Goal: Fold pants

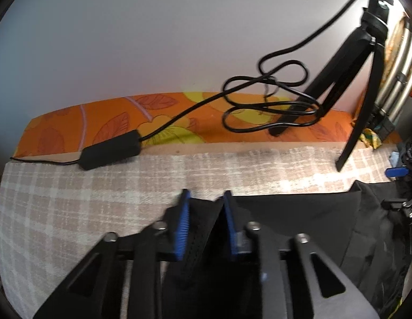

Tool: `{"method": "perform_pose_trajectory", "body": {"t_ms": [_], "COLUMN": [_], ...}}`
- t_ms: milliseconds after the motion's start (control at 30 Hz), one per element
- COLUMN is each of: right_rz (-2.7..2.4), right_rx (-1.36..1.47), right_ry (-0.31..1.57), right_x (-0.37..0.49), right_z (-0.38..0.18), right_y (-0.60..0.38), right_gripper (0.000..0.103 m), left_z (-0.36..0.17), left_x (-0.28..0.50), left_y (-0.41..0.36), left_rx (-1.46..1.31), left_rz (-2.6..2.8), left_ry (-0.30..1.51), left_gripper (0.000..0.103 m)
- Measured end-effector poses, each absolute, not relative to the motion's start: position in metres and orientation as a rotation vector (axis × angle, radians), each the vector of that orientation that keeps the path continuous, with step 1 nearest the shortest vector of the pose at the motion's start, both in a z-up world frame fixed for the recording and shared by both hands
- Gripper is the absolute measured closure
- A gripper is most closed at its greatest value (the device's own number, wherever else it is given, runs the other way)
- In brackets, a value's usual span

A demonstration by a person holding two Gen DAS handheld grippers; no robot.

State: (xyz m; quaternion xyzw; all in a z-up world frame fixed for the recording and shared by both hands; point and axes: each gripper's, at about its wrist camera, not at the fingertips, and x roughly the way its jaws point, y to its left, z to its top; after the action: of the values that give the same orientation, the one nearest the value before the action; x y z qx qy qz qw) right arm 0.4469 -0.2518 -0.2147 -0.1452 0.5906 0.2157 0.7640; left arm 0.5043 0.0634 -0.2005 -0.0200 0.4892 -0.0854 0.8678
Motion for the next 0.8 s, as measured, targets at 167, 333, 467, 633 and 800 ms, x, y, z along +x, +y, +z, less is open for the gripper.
{"method": "perform_pose_trajectory", "body": {"t_ms": [167, 333, 467, 633, 800], "right_rz": [0.515, 0.531, 0.535, 0.542, 0.553], "right_rx": [-0.338, -0.396, -0.371, -0.341, -0.308], "right_ry": [1.271, 1.249, 1.197, 1.161, 1.120], "right_x": [0.436, 0.425, 0.415, 0.407, 0.386], "right_z": [-0.206, -0.200, -0.185, -0.168, -0.153], "right_y": [-0.233, -0.213, -0.213, -0.232, -0.242], "right_gripper": [0.069, 0.095, 0.097, 0.098, 0.098], "left_z": [-0.204, -0.192, -0.176, -0.162, -0.148], "left_x": [0.504, 0.498, 0.489, 0.479, 0.450], "left_y": [0.052, 0.055, 0.065, 0.068, 0.088], "left_rx": [-0.080, -0.111, -0.147, -0.135, -0.148], "left_rz": [-0.203, -0.236, -0.258, -0.270, -0.299], "left_ry": [0.991, 0.947, 0.903, 0.890, 0.846], "left_gripper": [0.099, 0.100, 0.100, 0.100, 0.100]}}
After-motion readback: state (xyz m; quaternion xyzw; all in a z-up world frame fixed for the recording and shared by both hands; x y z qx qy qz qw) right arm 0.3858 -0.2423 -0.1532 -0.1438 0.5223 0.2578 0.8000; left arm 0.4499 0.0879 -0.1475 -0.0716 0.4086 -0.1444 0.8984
